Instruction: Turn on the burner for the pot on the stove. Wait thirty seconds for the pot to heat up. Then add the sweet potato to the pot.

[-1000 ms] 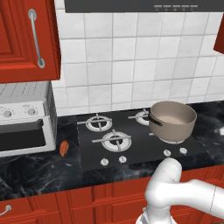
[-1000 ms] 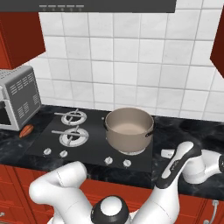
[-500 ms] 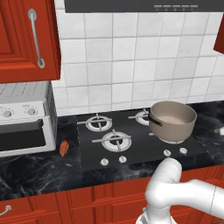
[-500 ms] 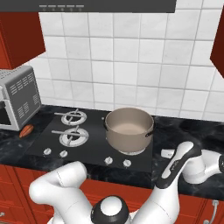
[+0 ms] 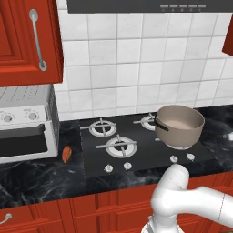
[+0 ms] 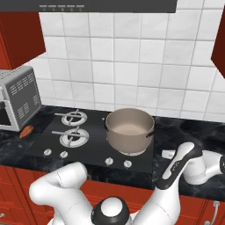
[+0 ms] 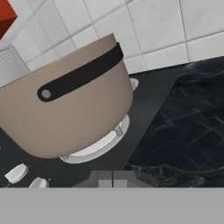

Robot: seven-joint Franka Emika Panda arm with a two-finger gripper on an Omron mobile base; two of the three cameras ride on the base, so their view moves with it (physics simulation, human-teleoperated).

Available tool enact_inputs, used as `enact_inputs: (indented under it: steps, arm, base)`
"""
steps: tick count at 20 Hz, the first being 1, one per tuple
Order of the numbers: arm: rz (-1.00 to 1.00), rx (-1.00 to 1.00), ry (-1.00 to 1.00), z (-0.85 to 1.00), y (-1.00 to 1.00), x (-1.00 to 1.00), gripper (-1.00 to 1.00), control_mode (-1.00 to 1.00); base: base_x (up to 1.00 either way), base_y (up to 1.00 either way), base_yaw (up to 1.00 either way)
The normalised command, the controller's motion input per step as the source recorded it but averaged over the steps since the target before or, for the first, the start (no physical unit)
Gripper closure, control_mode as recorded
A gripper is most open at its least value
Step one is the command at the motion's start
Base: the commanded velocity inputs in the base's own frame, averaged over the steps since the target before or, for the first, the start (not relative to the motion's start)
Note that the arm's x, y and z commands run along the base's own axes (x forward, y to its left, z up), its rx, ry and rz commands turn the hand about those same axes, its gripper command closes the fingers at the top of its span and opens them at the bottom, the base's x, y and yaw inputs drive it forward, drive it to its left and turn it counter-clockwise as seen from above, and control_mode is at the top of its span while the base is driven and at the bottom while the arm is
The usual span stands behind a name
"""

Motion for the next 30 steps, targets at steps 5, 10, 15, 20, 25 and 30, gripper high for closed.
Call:
enact_inputs:
  steps: [5,10,15,20,25,30]
  arm:
    - [0.0,0.0,0.0,0.0,0.0,0.0,1.0,-1.0]
    - [0.0,0.0,0.0,0.0,0.0,0.0,1.0,-1.0]
    - [0.0,0.0,0.0,0.0,0.0,0.0,1.0,-1.0]
    - [0.0,0.0,0.0,0.0,0.0,0.0,1.0,-1.0]
    - [0.0,0.0,0.0,0.0,0.0,0.0,1.0,-1.0]
    - [0.0,0.0,0.0,0.0,0.0,0.0,1.0,-1.0]
  base:
    - [0.0,0.0,0.0]
    - [0.0,0.0,0.0]
    - [0.0,0.0,0.0]
    - [0.0,0.0,0.0]
    - [0.0,0.0,0.0]
    - [0.0,0.0,0.0]
